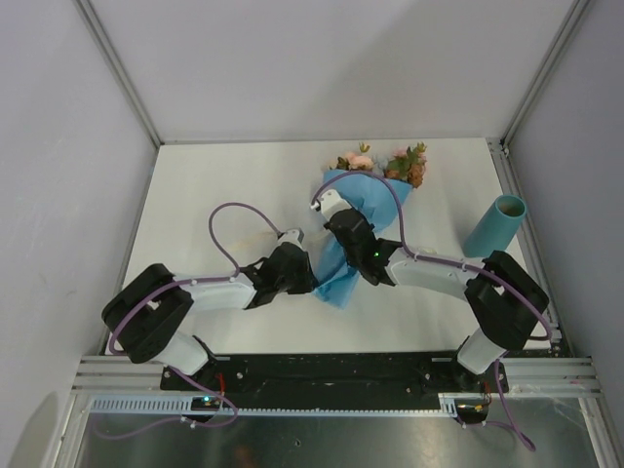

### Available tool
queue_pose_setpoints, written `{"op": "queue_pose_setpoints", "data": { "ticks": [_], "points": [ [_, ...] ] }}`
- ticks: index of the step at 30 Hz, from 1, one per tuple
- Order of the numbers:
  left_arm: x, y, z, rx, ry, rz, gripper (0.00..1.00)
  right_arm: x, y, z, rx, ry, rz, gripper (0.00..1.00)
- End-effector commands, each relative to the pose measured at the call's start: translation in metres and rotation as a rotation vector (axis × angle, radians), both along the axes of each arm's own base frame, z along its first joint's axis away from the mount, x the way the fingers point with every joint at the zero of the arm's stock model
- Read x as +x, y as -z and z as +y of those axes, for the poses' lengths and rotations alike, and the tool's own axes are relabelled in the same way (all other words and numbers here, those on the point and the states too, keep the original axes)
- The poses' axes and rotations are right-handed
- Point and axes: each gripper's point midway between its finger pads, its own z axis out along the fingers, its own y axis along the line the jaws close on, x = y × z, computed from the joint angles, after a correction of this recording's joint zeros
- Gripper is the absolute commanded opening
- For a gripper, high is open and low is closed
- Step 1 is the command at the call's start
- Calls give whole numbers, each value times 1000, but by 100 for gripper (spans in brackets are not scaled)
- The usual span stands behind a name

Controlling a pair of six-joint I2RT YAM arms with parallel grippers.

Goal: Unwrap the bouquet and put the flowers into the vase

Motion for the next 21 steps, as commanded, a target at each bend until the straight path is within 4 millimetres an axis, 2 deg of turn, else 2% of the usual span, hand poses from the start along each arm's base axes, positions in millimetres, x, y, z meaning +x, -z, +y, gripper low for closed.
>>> {"op": "queue_pose_setpoints", "data": {
  "ticks": [1,21],
  "points": [
    [-1,3,0,32,-15,8,32,11,-80,-6,161,69,-209,2],
    [-2,4,-7,47,-14,4,31,6,-116,-18,272,54,-235,2]
  ]
}}
